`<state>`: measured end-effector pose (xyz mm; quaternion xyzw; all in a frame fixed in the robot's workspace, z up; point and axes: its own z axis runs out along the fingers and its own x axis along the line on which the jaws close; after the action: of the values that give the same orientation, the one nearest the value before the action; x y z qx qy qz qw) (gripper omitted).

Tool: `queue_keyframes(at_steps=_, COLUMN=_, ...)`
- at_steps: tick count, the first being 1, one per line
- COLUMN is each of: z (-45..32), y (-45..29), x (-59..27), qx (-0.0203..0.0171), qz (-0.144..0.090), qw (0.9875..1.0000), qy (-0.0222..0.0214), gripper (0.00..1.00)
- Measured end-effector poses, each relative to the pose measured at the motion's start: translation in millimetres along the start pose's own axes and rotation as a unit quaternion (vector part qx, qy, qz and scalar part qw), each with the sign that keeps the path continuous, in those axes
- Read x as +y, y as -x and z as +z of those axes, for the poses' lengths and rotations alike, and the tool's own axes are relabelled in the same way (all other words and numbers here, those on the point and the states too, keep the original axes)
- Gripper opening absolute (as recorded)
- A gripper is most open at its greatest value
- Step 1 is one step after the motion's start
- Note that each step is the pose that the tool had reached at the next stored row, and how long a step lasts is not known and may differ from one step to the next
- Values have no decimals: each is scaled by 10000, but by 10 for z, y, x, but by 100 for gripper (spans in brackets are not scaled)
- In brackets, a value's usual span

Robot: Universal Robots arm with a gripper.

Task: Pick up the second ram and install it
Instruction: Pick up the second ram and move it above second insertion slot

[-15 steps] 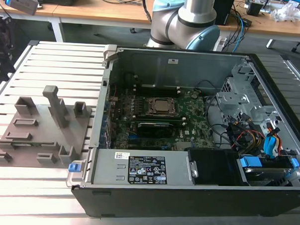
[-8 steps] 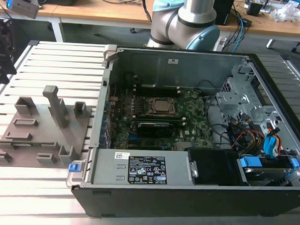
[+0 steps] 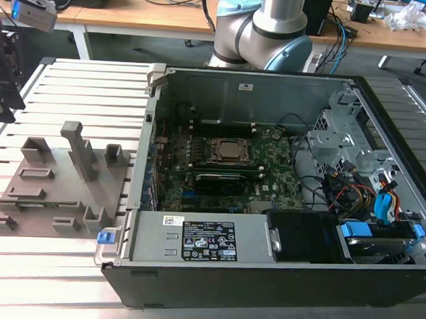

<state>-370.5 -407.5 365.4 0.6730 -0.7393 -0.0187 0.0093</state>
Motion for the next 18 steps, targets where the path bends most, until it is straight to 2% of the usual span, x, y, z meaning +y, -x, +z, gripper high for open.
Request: queue_keyframes(at_steps=18, z=116, y=-4, x=-5, qx=0, qz=0, qw=10000, qy=0, gripper=36)
